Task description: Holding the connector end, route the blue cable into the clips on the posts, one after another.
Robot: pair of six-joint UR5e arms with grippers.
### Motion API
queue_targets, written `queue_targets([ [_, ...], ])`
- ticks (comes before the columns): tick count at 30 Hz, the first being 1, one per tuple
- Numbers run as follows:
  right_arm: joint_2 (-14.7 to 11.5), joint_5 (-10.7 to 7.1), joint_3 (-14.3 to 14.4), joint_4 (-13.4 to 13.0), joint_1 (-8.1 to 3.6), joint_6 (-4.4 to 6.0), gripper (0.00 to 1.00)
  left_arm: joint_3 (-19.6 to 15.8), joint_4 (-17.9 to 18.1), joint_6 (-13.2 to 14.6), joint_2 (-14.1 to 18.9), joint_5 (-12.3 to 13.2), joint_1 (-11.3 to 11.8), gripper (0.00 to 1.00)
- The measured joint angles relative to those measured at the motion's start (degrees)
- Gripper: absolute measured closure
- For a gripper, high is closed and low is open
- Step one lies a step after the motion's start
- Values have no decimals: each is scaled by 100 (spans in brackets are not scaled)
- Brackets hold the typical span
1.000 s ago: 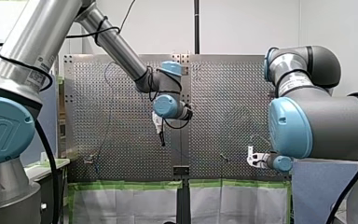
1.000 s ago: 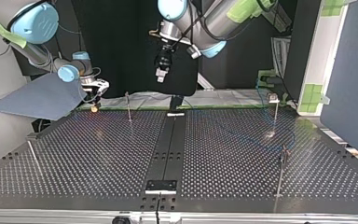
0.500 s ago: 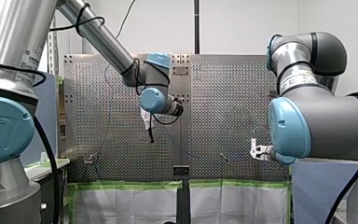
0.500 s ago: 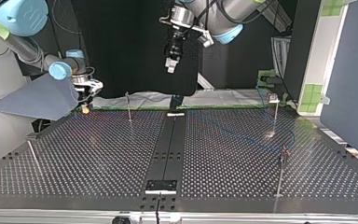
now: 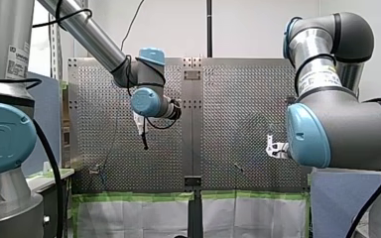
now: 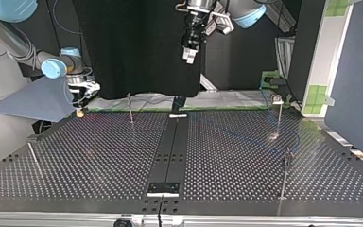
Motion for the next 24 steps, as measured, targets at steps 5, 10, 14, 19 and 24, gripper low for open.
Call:
queue_targets([
  [5,-269,-28,6,-82,15,53,100,-275,128,23,274,-104,25,0],
  [10,-523,-160,10,-120,31,87,100,-559,209,97,483,-81,-2,0],
  [14,-566,-246,8,-141,44,103,100,-648,226,139,500,-75,-11,0],
  [19,-572,-265,6,-146,46,106,100,-668,229,149,501,-74,-13,0],
  [24,-573,-267,6,-146,47,107,100,-669,230,150,503,-74,-14,0],
])
